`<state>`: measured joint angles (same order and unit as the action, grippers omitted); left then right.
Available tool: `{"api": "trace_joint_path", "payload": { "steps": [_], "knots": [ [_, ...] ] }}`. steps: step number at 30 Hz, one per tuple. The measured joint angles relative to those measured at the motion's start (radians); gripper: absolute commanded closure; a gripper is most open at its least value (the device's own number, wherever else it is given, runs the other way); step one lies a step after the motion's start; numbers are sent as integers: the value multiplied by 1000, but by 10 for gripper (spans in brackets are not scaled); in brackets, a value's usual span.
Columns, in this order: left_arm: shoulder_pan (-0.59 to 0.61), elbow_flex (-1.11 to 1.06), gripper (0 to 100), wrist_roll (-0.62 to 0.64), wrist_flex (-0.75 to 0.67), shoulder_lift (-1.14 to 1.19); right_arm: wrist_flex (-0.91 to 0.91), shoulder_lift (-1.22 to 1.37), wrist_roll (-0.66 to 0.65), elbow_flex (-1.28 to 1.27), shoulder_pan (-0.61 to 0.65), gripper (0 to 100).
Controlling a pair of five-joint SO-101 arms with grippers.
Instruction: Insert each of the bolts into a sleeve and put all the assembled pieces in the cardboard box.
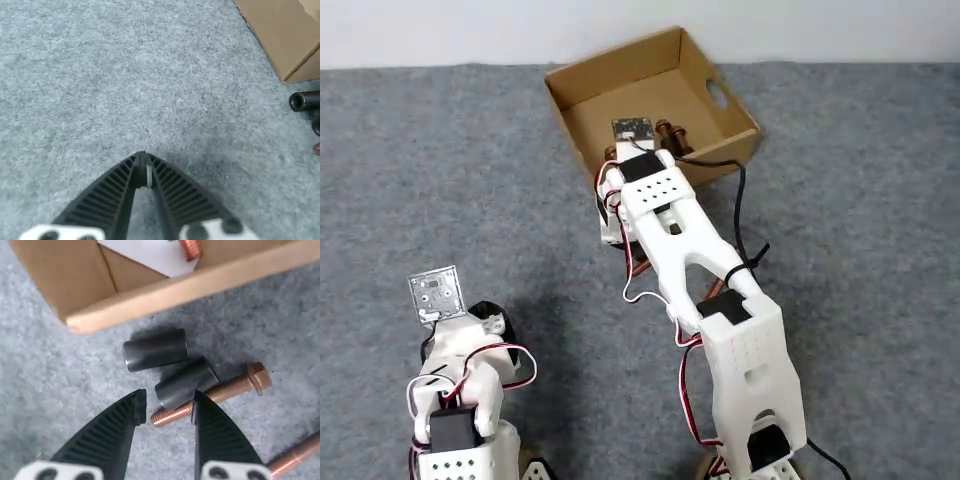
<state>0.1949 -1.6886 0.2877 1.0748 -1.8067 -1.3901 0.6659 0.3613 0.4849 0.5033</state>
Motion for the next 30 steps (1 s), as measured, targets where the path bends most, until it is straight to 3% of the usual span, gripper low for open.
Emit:
{"api": "trace_joint_path", "payload": {
  "steps": [30],
  "knots": [
    [0, 0, 994, 0, 0, 0, -48, 78, 78, 44, -63, 865]
  ]
}}
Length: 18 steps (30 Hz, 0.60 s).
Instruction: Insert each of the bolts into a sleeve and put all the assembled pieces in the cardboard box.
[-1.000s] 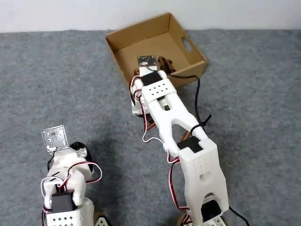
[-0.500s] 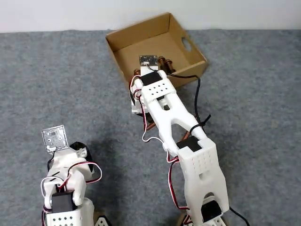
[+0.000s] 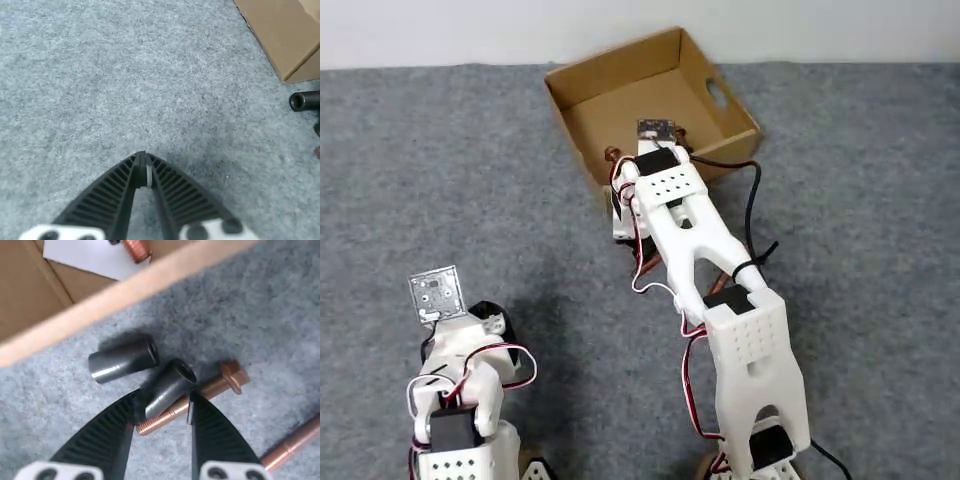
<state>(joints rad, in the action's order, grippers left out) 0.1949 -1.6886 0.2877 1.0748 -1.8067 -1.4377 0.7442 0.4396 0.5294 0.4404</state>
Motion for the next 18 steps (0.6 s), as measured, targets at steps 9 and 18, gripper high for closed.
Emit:
{"api": "trace_joint_path", "payload": {
  "steps": [9, 18],
  "knots": [
    [0, 0, 994, 0, 0, 0, 92, 31, 0, 0, 0, 868],
    [0, 0, 994, 0, 0, 0, 98, 60, 0, 9, 17, 985]
  ]
}}
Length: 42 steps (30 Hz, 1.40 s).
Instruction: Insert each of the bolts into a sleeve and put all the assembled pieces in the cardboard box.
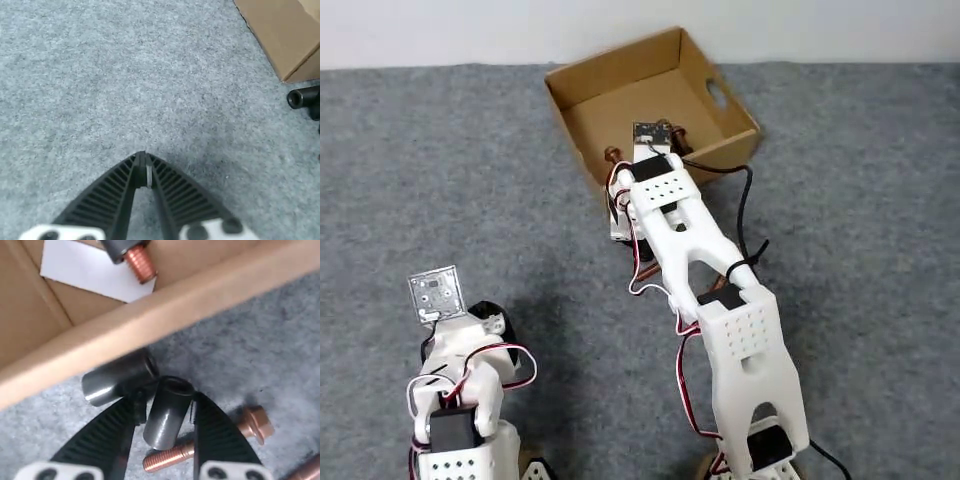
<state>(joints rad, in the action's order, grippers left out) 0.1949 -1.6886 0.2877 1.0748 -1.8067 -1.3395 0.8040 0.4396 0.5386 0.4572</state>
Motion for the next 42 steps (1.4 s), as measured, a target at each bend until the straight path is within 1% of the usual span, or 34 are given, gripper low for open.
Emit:
{"api": "trace_joint_path", "payload": {
  "steps": [1, 2, 3, 4, 11, 17, 23, 28, 32, 35, 38, 42],
  "knots": [
    [0, 0, 994, 0, 0, 0, -6, 0, -2, 0, -2, 995],
    [0, 0, 994, 0, 0, 0, -15, 0, -2, 0, -3, 976],
    [0, 0, 994, 0, 0, 0, -25, -2, -2, 0, -5, 978],
    [0, 0, 994, 0, 0, 0, -48, -3, -2, 11, -5, 992],
    [0, 0, 994, 0, 0, 0, -227, -32, -2, 103, 3, 991],
    [0, 0, 994, 0, 0, 0, -393, -189, -2, 163, 20, 991],
    [0, 0, 994, 0, -12, 0, -411, -446, -2, 141, 0, 991],
    [-3, 0, 994, 0, -14, 0, -411, -697, -2, -20, -63, 991],
    [-54, 0, 994, 0, -14, 0, -411, -902, -2, -195, -135, 991],
    [-63, 0, 994, 9, -14, 0, -410, -1073, 0, -322, -204, 991],
    [-66, 0, 994, 41, -14, 0, -391, -1264, 2, -466, -279, 991],
    [-66, 0, 993, 48, -11, 0, -330, -1537, 2, -729, -365, 991]
  ]
}}
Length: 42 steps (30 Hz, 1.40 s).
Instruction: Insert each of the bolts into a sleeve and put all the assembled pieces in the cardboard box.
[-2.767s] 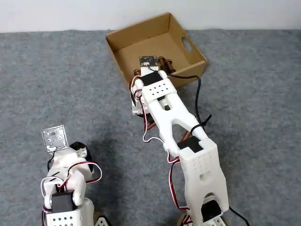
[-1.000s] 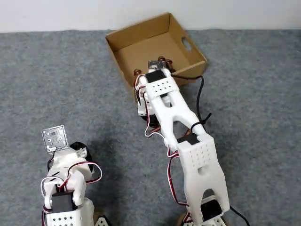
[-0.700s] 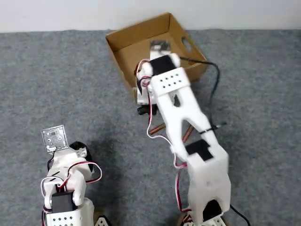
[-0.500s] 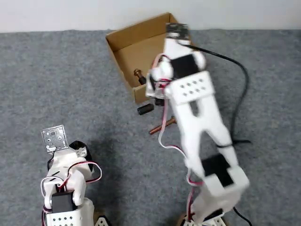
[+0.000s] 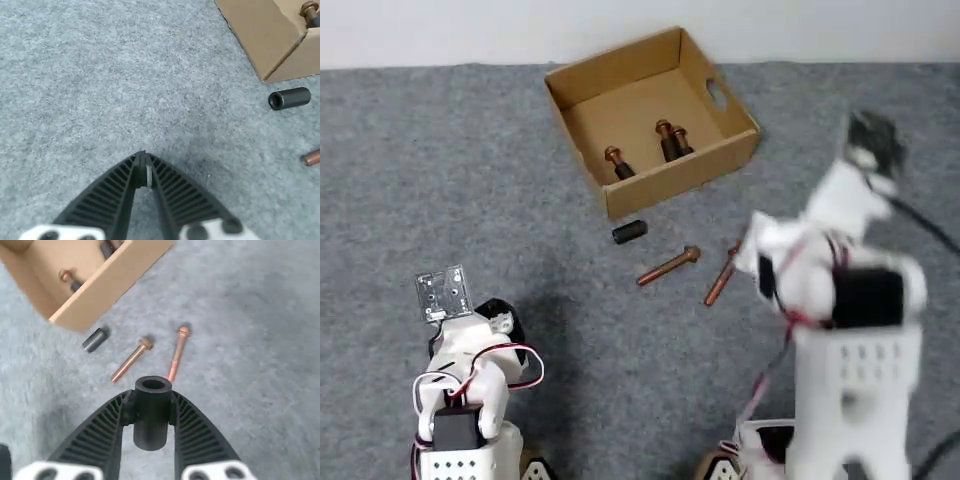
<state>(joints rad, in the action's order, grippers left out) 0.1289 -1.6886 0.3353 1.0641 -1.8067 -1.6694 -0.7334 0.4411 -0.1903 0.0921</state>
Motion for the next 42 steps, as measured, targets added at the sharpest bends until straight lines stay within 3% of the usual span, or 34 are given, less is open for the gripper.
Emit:
{"api": "trace_joint_path", "payload": {
  "steps": [7, 14, 23, 28, 35, 42],
  "knots": [
    [-6, 0, 993, 3, -26, 0, 132, -517, -17, -565, -186, 991],
    [-15, 64, 994, 6, -31, 0, 184, -1030, -109, -936, -244, 991],
    [-204, 292, 994, 3, -31, 40, 192, -1046, -104, -965, -281, 991],
    [-304, 457, 994, 3, -31, 316, 192, -1049, -100, -965, -281, 991],
    [-450, 776, 992, -6, -31, 914, 192, -1071, -98, -976, -281, 991],
    [-488, 985, 991, -272, -61, 1313, 192, -1077, -98, -976, -281, 991]
  ]
}}
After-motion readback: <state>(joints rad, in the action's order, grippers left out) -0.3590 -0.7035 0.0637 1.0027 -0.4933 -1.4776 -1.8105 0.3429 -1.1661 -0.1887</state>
